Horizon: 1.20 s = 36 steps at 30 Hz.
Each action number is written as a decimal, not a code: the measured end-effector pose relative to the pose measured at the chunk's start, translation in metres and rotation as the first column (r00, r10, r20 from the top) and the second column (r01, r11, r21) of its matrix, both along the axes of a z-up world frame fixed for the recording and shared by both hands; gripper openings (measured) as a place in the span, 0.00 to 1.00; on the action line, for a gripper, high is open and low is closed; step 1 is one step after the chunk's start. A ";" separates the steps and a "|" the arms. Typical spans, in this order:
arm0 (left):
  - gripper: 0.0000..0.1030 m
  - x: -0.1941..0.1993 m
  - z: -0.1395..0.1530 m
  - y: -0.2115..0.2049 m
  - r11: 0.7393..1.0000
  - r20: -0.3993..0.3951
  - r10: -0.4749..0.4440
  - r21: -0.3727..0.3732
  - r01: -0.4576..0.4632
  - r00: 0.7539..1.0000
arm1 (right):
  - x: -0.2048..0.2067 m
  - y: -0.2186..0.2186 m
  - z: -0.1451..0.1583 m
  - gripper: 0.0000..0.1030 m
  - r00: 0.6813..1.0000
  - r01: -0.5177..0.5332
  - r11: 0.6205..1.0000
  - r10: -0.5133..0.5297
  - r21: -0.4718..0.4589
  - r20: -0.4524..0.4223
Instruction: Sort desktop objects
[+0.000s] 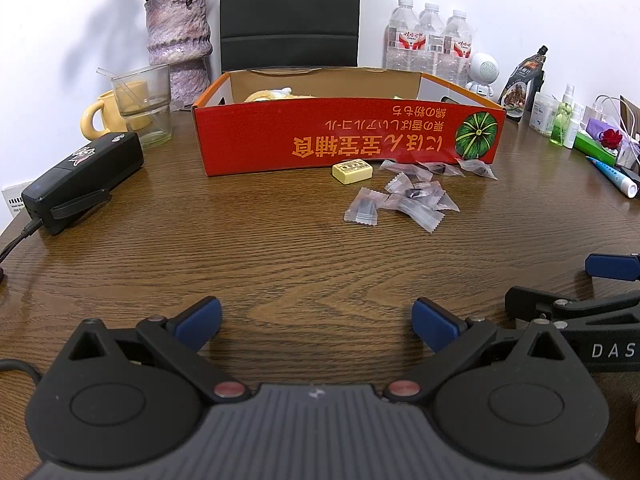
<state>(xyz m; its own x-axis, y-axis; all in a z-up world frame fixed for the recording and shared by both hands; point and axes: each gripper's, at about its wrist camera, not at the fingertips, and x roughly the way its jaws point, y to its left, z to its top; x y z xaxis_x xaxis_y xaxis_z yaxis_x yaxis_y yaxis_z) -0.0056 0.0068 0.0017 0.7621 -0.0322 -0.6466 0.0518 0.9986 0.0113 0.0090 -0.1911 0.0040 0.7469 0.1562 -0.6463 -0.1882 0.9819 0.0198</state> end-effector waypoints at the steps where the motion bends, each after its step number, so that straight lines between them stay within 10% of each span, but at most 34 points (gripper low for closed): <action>1: 1.00 0.000 0.000 0.000 1.000 0.000 0.000 0.000 0.000 1.000 | 0.000 0.000 0.000 1.00 1.000 0.000 1.000 0.000 0.000 0.000; 14: 1.00 0.036 0.022 -0.005 0.994 0.054 -0.070 -0.075 0.074 0.996 | 0.022 -0.029 0.024 0.95 0.999 -0.032 0.995 0.030 0.099 0.021; 19: 0.71 0.077 0.023 -0.014 0.993 0.039 -0.111 -0.035 0.112 0.993 | 0.055 -0.031 0.040 0.80 0.994 -0.100 0.988 0.094 0.115 0.060; 36: 0.21 0.093 0.008 -0.009 0.989 0.001 -0.150 -0.019 0.150 0.989 | 0.107 0.015 0.010 0.36 0.982 -0.189 0.978 0.190 0.089 -0.012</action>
